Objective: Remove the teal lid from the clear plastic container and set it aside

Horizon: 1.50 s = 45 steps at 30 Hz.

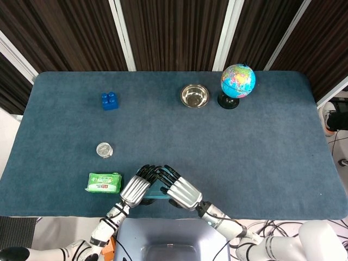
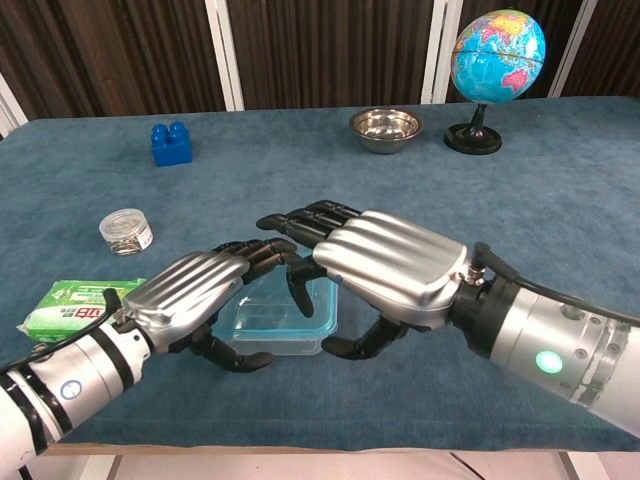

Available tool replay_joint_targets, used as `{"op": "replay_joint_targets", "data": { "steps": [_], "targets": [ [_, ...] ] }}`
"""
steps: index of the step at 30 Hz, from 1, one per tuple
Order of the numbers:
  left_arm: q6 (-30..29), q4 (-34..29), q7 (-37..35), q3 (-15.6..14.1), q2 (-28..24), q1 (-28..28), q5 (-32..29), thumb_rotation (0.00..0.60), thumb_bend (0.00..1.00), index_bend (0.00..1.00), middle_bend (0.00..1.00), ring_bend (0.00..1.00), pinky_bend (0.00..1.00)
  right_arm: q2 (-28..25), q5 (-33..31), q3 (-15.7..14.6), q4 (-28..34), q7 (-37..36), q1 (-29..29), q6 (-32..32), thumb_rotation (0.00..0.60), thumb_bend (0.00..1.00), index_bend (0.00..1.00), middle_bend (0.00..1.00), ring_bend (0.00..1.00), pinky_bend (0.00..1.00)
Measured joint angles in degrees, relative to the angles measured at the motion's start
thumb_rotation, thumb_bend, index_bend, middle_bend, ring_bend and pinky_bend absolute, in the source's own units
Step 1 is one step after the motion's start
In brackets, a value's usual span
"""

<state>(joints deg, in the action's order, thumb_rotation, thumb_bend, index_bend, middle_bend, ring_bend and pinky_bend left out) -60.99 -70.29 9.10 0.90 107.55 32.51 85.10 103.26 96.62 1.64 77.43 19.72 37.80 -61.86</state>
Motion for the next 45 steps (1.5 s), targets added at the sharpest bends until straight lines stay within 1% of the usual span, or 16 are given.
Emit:
{"op": "replay_joint_targets", "data": {
  "steps": [16, 34, 38, 45],
  "targets": [
    [0.04, 0.39, 0.17, -0.28, 0.16, -0.06, 0.22, 0.600, 0.25, 0.24, 0.38, 0.39, 0.43, 0.91, -1.28, 0.12, -1.06, 0.87, 0.29, 0.37, 0.600, 0.22, 0.55, 0.00, 0.00, 0.00],
    [0.30, -0.21, 0.77, -0.78, 0.06, -0.05, 0.60, 0.600, 0.25, 0.24, 0.38, 0.39, 0.43, 0.76, -2.49, 0.44, -0.46, 0.57, 0.58, 0.30, 0.600, 0.22, 0.59, 0.00, 0.00, 0.00],
    [0.35, -0.16, 0.93, -0.97, 0.07, -0.10, 0.67, 0.600, 0.25, 0.24, 0.38, 0.39, 0.43, 1.31, -2.84, 0.72, -0.64, 0.70, 0.66, 0.24, 0.600, 0.25, 0.62, 0.00, 0.00, 0.00],
    [0.21, -0.50, 1.13, -1.19, -0.19, -0.21, 0.94, 0.600, 0.25, 0.24, 0.38, 0.39, 0.43, 1.26, -3.03, 1.29, -0.01, 0.58, 0.83, -0.34, 0.600, 0.25, 0.60, 0.00, 0.00, 0.00]
  ]
}}
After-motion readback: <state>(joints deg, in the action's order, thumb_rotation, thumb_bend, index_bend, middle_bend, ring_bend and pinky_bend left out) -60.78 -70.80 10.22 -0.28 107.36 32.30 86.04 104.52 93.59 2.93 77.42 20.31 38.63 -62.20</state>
